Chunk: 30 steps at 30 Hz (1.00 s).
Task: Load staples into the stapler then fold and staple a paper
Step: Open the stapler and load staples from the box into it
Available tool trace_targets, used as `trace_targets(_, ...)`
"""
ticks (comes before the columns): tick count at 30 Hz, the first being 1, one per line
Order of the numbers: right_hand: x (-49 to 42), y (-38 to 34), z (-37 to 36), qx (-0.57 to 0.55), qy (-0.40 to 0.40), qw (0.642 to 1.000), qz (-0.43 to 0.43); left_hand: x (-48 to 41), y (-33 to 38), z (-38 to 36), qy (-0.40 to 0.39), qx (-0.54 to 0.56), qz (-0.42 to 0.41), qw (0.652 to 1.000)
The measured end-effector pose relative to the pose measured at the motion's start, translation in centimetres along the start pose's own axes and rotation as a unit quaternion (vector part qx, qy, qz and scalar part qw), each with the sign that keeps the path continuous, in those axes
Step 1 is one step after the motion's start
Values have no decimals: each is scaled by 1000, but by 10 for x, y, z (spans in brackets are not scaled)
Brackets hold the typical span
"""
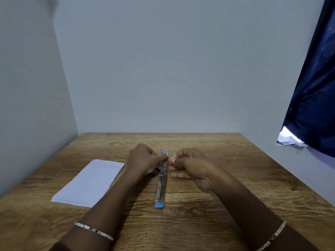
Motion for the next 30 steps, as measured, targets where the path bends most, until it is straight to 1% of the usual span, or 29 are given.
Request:
trace_targets(3, 4, 5, -10, -38, -22, 999, -31, 1, -5, -9, -32, 66, 18, 997)
trace_targets(7, 4, 3, -8, -79, -13, 996, -26, 1, -9, -11, -39, 180, 46, 982)
trace_targets(9, 2, 1, -5, -94, -2, 995, -17, 2, -10, -18, -79, 263, 65, 959)
trace_targets(12, 0, 0, -6, -131, -10, 991, -10, 6, -8, -34, -163, 387, 109, 901)
trace_targets(15, -1, -4, -8, -166, -30, 986, -12, 6, -5, -39, -199, 443, 119, 866)
trace_targets(17, -1, -7, -8, -195, -35, 980, -13, 10, 3, -41, -230, 477, 107, 842)
trace_targets(19, -1, -10, -10, -221, -44, 974, -12, 16, 12, -44, -255, 490, 86, 829)
trace_targets(22, 2, -12, -14, -238, -64, 969, -11, 17, 21, -47, -258, 513, 67, 816)
trace_targets(25, 3, -15, -16, -240, -72, 968, 7, 18, 25, -48, -250, 540, 70, 801)
trace_targets(27, 1, -21, -7, -207, -42, 977, 41, 18, 23, -49, -246, 572, 95, 776)
trace_targets(28, 0, -25, 1, -184, -14, 981, 63, 17, 23, -48, -243, 592, 105, 762)
trace_targets(30, 0, -33, 19, -151, 43, 982, 101, 15, 22, -46, -236, 615, 106, 745)
Point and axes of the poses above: each hand's wrist, its own x-axis away from the middle knuckle, its own z-axis out of the back of the hand, y = z × x, the point moved 10 cm from there along -x, towards the middle knuckle, and after that the axes turned 6 degrees about z, right-handed, at the moved point
